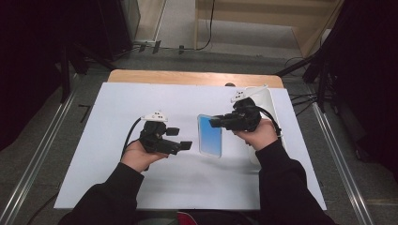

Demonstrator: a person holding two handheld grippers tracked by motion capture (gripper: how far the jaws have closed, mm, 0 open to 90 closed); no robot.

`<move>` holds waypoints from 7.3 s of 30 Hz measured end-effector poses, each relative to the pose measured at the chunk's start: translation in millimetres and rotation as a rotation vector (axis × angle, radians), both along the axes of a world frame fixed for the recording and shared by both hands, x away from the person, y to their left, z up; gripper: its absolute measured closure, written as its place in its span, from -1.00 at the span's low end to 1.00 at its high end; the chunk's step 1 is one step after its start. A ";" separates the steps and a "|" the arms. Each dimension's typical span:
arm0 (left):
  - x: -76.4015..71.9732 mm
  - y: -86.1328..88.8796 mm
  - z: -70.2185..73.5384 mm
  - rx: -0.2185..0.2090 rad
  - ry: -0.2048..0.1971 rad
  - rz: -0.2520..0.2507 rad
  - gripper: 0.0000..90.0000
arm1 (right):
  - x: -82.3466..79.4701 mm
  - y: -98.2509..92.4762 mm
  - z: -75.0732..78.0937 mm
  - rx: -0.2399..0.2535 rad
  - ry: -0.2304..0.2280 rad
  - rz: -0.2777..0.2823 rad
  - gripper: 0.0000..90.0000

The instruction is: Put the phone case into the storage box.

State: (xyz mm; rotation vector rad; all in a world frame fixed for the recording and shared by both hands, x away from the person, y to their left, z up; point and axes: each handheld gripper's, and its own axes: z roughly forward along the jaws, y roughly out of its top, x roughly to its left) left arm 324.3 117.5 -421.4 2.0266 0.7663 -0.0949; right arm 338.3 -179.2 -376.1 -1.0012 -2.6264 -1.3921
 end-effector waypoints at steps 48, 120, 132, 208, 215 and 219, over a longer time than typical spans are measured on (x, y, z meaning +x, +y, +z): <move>-11.9 -5.0 18.5 -0.022 -0.025 -0.282 -0.28 | -13.1 25.9 -8.3 -0.006 0.052 0.450 0.71; -20.4 -10.9 33.4 0.081 0.079 -0.340 0.77 | -16.2 28.2 -4.8 -0.008 0.024 0.385 -0.35; -17.9 -3.5 44.1 0.121 0.075 -0.252 0.77 | -21.3 23.7 2.8 -0.026 -0.043 0.340 -0.42; 38.7 4.0 74.2 0.165 0.134 0.184 0.77 | -23.3 62.4 -23.7 -0.027 -0.172 -0.147 -1.00; 37.6 2.2 73.7 0.164 0.133 0.178 0.77 | -21.0 69.3 -23.2 -0.026 -0.181 -0.199 -1.00; 37.2 1.3 73.2 0.156 0.146 0.172 0.77 | -19.9 71.9 -24.4 -0.020 -0.178 -0.215 -1.00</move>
